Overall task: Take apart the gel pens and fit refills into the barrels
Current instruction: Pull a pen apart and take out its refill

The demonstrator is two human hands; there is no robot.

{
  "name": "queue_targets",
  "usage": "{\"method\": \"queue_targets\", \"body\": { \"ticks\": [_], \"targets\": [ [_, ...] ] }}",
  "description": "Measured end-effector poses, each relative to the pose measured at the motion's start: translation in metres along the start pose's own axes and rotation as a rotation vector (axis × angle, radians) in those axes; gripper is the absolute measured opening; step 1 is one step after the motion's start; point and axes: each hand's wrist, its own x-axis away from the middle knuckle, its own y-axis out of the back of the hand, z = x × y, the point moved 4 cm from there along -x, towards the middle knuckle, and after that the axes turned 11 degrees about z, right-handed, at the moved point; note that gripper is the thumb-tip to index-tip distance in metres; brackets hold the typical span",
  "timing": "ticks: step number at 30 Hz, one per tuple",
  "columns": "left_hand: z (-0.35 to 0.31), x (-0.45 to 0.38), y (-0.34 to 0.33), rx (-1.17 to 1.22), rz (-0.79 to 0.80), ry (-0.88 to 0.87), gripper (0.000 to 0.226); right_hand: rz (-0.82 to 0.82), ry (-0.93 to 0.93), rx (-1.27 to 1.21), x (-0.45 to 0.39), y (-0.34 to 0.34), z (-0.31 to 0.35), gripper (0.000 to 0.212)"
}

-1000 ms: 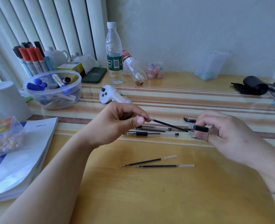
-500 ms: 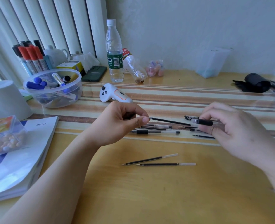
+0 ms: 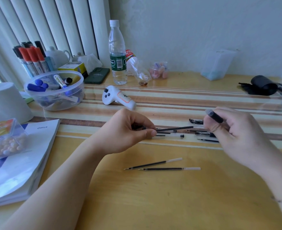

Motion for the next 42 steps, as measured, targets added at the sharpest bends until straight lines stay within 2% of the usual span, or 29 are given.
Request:
{"method": "queue_targets", "body": {
  "ticks": [3, 5, 8, 11, 14, 26, 37, 42],
  "targets": [
    [0.001, 0.002, 0.006, 0.023, -0.038, 0.008, 0.011, 0.024, -0.073, 0.017, 0.001, 0.0, -0.006, 0.043],
    [0.004, 0.003, 0.012, 0.023, -0.077, 0.031, 0.011, -0.031, -0.123, -0.049, 0.002, 0.008, -0.012, 0.047],
    [0.004, 0.005, 0.017, 0.025, -0.116, 0.048, 0.01, -0.087, -0.162, -0.023, 0.003, 0.017, -0.017, 0.038],
    [0.003, 0.004, 0.017, 0.034, -0.114, 0.042, 0.01, -0.02, -0.179, 0.093, 0.003, 0.016, -0.017, 0.028],
    [0.003, 0.004, 0.016, 0.039, -0.109, 0.04, 0.01, 0.047, -0.139, 0.053, 0.003, 0.01, -0.012, 0.026],
    [0.003, 0.005, 0.015, 0.02, -0.073, 0.043, 0.01, 0.102, 0.033, -0.037, 0.001, 0.004, -0.006, 0.026],
    [0.006, 0.002, 0.002, -0.451, -0.013, 0.177, 0.01, 0.186, 0.014, 0.398, 0.007, 0.002, 0.005, 0.028],
    [0.007, 0.002, 0.002, -0.524, -0.008, 0.194, 0.012, 0.222, -0.007, 0.317, 0.008, -0.001, 0.006, 0.028]
  ]
}}
